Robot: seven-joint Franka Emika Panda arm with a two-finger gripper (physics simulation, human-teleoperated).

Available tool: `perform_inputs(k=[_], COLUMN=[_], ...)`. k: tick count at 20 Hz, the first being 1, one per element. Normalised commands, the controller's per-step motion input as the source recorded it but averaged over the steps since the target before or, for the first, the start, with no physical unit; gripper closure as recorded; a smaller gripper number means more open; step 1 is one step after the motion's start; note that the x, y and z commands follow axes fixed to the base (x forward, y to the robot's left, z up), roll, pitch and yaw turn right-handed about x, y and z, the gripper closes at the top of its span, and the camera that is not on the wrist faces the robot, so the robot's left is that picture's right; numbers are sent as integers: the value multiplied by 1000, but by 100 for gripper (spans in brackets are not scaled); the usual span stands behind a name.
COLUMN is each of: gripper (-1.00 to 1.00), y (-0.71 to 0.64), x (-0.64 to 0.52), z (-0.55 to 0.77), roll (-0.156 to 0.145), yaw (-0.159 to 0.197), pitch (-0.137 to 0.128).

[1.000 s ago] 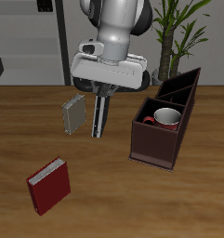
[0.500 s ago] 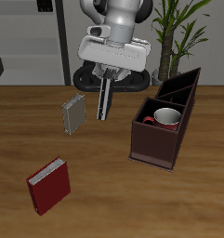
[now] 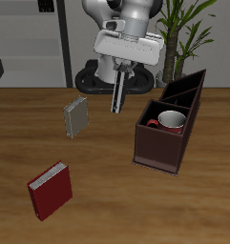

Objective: Place the red mug into the left desk caddy's right compartment and place the striped book into the left desk caddy's back compartment

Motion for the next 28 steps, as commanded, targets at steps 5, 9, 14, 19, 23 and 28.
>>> perform_inputs(k=[5,9,14,19,23,28], gripper=[100,100,100,100,100,100], y=[228,217,458,469,268,243], x=[-321,-299,-343,-162,-20,13], z=[-36,23,-45,134,115,67], roll=[-17,-16,47,73,10,38], yaw=[-83,-103,-54,42,-18,22], pitch=[-12,-19,-7,-30,5,1])
